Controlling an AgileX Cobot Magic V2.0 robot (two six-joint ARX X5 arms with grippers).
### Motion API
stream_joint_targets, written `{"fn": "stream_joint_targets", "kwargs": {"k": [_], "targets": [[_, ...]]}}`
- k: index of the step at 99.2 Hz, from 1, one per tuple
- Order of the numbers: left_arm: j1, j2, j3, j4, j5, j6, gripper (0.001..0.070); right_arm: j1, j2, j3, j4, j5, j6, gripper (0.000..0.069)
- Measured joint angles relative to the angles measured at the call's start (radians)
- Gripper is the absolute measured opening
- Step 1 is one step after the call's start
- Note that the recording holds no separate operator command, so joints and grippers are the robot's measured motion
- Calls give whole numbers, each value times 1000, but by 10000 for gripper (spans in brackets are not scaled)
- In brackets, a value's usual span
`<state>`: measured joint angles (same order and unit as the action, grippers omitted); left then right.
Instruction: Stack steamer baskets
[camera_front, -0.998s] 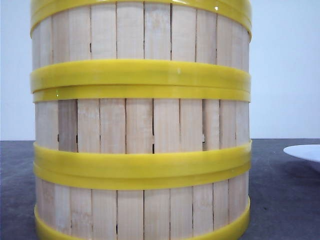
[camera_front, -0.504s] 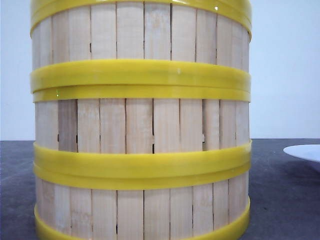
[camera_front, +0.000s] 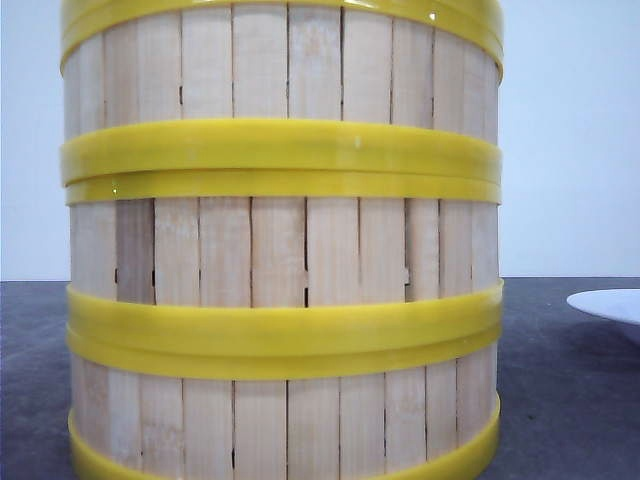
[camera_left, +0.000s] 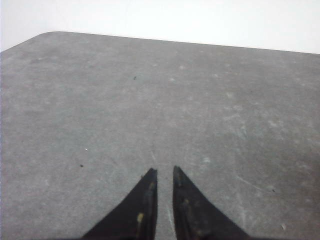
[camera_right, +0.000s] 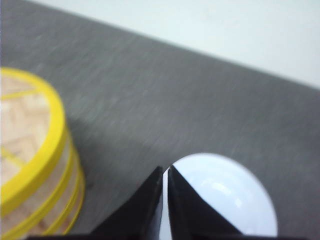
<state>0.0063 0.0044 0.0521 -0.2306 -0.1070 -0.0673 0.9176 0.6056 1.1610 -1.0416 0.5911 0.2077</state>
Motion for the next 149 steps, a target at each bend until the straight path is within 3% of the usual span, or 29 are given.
{"fn": "stream_joint_targets", "kwargs": {"k": [21,38,52,77,96,118,134,149], "targets": [[0,0,0,0,0,0,29,-145,0,0,222,-31,-169,11],[0,0,0,0,0,0,29,-356,-3,-22,369,-201,-308,11],[0,0,0,0,0,0,29,-550,-26,-95,424,-347,-359,11],[0,0,0,0,0,0,29,-798,-146,-365,608,-478,-364,11],[0,0,0,0,0,0,29,-882,-285,-661,788,-487,-313,11],[0,0,0,0,0,0,29,-934,-451,-955,829,-503,-177,11],[0,0,0,0,0,0,29,-960,-530,-1080,864,-596,-155,11],[0,0,0,0,0,0,29,-979,-581,-1139,870,-607,-151,11]]}}
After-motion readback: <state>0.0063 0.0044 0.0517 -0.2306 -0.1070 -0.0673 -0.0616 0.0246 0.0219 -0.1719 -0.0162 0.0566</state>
